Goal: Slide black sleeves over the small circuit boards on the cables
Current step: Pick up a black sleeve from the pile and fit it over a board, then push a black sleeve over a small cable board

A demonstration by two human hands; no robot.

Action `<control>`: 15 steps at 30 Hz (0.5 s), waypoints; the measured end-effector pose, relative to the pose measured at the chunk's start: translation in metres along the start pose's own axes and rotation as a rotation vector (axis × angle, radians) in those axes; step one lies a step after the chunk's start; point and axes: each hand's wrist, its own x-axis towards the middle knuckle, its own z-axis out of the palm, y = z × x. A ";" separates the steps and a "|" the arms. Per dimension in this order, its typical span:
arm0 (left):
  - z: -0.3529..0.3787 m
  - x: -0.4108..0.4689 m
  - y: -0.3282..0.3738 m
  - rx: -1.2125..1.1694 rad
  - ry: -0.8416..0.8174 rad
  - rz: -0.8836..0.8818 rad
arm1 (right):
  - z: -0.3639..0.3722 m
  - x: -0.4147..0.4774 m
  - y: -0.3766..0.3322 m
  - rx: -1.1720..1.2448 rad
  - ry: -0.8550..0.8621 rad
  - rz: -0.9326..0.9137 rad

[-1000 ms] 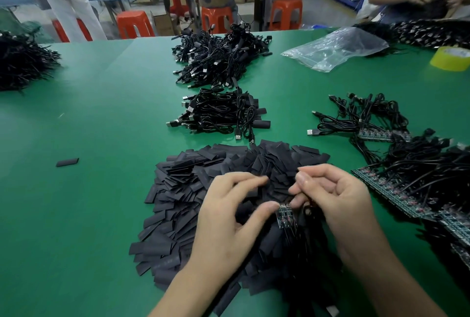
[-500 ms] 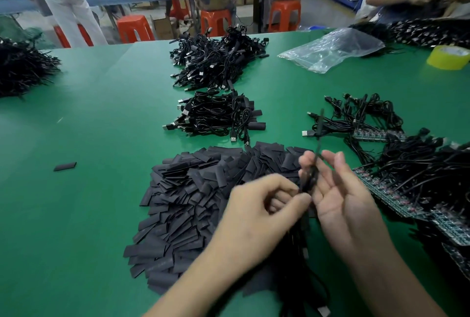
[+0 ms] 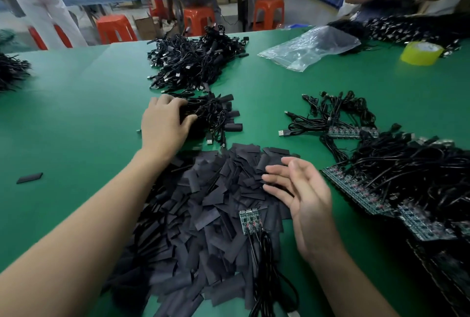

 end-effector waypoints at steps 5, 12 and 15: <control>0.014 -0.013 0.067 -0.031 0.078 0.347 | 0.002 0.002 0.008 -0.109 0.019 -0.045; 0.046 -0.016 0.189 -0.185 -0.274 0.750 | 0.001 0.008 0.017 -0.232 0.149 -0.190; 0.061 -0.010 0.228 -0.090 -0.342 0.859 | 0.000 0.010 0.017 -0.224 0.185 -0.198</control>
